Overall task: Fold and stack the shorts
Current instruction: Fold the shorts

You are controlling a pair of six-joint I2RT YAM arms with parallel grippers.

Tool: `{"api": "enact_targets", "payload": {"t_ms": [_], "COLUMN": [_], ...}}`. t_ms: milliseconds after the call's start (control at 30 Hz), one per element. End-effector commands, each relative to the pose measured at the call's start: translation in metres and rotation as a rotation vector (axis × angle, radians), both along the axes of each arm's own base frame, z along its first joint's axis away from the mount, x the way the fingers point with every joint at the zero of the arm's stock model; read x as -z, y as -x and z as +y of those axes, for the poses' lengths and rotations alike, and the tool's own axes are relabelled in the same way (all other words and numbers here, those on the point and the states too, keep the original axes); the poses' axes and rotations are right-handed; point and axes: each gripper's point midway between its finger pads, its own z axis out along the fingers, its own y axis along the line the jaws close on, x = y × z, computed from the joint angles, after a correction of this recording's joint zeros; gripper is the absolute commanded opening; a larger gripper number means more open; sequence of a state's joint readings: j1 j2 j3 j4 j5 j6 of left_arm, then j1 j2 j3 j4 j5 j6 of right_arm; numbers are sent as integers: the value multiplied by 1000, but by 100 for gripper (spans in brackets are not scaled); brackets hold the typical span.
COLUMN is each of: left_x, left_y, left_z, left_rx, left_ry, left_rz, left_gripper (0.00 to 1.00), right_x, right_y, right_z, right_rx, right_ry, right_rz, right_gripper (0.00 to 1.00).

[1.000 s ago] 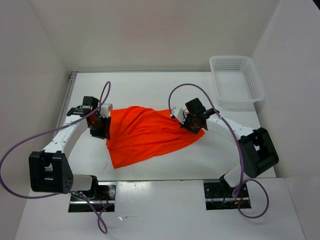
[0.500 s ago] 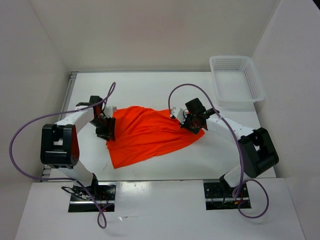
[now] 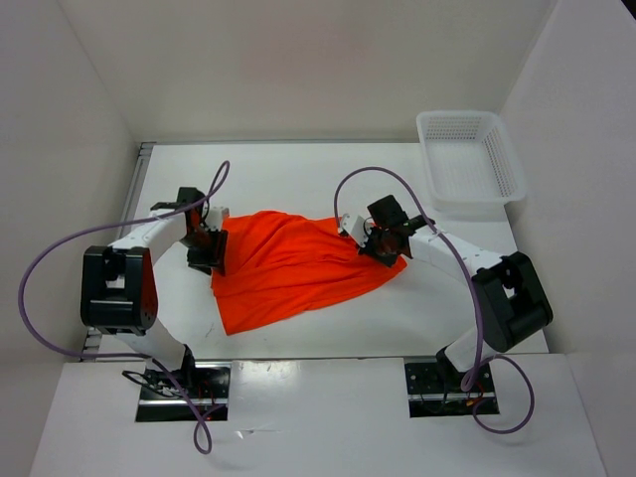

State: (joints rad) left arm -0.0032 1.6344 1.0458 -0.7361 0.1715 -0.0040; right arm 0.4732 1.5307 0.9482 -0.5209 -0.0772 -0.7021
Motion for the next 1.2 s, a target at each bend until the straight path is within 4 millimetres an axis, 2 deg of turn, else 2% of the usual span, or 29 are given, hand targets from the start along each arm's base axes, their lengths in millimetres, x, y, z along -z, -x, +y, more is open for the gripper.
{"api": "enact_targets", "payload": {"t_ms": [0,67,200,333,367,433,467,600,633,767,933,1067,1100,1133,1167], "left_x": [3,12,10,10,10,11,11,4,1,-22,-64,-83,-91,-101,-111], "left_y": [10,16,20,25,25,31,31,28,24,10,13,42,57,61,75], "left_z": [-6,-6,-19,-21,-21,-21,-21,-21,-21,-16,-16,-12,-14,-14,-16], "left_rx": [13,12,21,21,21,19,19,20,21,22,23,19,19,19,19], "left_ry": [30,30,106,115,115,115,115,115,115,86,86,65,75,75,90], "left_rz": [60,96,118,150,150,179,180,158,146,60,16,51,98,94,124], "left_gripper": [49,49,47,31,23,17,10,0,0,0,0,0,0,0,0], "right_x": [-7,-7,-9,-9,-9,-9,-9,-9,-9,-15,-28,-47,-52,-61,-65], "right_y": [-8,-8,-8,-8,-8,-8,-8,-9,-9,-12,-21,-29,-27,-31,-34], "right_z": [0,0,0,0,0,0,0,-1,-1,0,3,5,4,7,1], "right_rx": [-6,-6,-6,-14,-14,-14,-14,-10,-10,-9,-14,-45,-56,-77,-60], "right_ry": [6,6,6,10,10,10,10,17,17,9,3,7,14,9,-10], "right_rz": [-22,-22,-22,-25,-25,-25,-25,-28,-28,-45,-86,-119,-119,-133,-125], "right_gripper": [0,0,0,0,0,0,0,0,0,0,0,0,0,0,0]}}
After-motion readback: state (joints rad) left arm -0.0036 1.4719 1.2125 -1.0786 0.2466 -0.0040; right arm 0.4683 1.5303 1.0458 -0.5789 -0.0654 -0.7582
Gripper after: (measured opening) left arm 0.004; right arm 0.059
